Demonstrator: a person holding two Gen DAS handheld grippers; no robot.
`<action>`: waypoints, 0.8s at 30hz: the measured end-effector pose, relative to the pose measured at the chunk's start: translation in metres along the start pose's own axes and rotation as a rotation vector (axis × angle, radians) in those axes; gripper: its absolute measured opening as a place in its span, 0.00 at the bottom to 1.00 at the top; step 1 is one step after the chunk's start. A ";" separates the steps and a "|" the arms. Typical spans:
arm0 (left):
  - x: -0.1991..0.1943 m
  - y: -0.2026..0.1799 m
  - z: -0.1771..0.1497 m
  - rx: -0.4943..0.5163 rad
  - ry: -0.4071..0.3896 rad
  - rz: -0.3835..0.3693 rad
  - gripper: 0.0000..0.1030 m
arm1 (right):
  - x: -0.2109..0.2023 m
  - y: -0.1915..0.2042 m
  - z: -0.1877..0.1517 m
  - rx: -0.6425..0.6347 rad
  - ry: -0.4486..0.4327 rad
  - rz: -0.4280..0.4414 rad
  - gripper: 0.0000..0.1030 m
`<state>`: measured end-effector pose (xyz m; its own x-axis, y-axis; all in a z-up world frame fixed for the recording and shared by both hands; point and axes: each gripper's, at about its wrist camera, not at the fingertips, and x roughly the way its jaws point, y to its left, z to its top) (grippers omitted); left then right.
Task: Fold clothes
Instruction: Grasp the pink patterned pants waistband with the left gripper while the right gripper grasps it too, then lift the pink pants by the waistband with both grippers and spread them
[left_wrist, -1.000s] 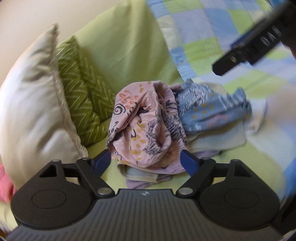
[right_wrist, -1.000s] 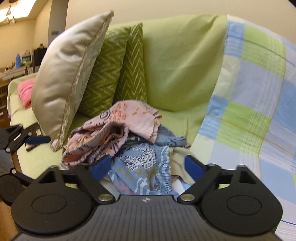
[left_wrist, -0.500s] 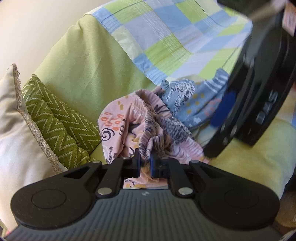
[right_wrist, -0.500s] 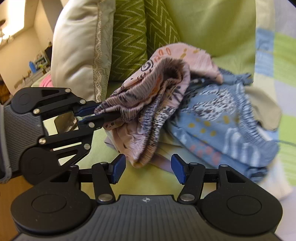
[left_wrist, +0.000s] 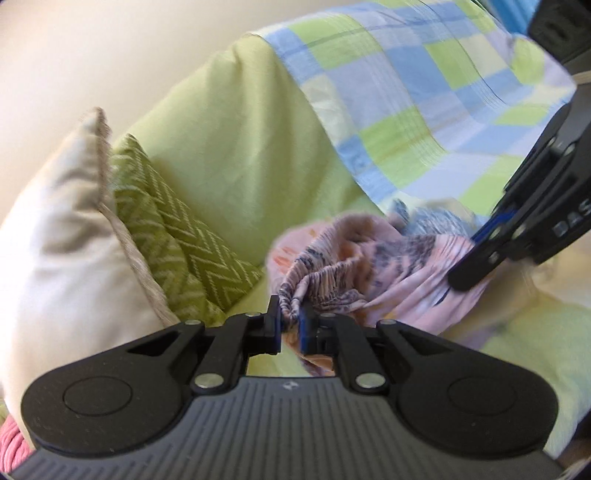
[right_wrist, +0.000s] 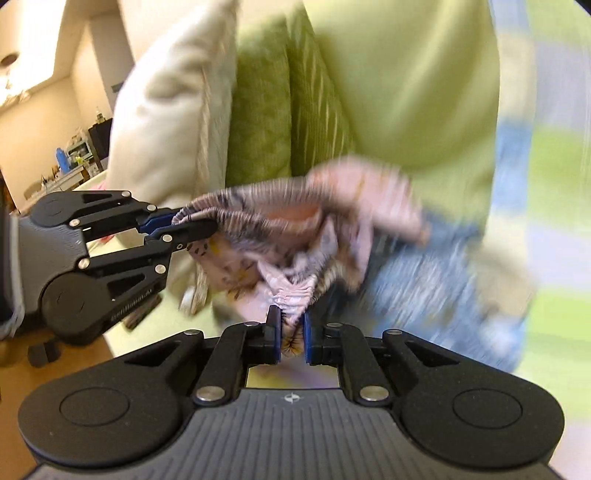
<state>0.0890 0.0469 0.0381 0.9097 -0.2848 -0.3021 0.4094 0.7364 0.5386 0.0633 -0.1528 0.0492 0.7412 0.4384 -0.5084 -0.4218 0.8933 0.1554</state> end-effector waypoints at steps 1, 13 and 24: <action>-0.001 0.007 0.013 -0.007 -0.020 0.020 0.07 | -0.009 0.000 0.012 -0.036 -0.030 -0.025 0.10; -0.093 0.020 0.206 -0.030 -0.409 0.029 0.07 | -0.244 -0.016 0.077 -0.209 -0.374 -0.388 0.09; -0.165 -0.079 0.264 -0.095 -0.556 -0.266 0.07 | -0.425 -0.028 -0.018 -0.167 -0.352 -0.743 0.09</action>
<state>-0.0750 -0.1263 0.2524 0.6877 -0.7242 0.0521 0.6422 0.6402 0.4215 -0.2489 -0.3664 0.2458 0.9647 -0.2286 -0.1309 0.1896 0.9476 -0.2570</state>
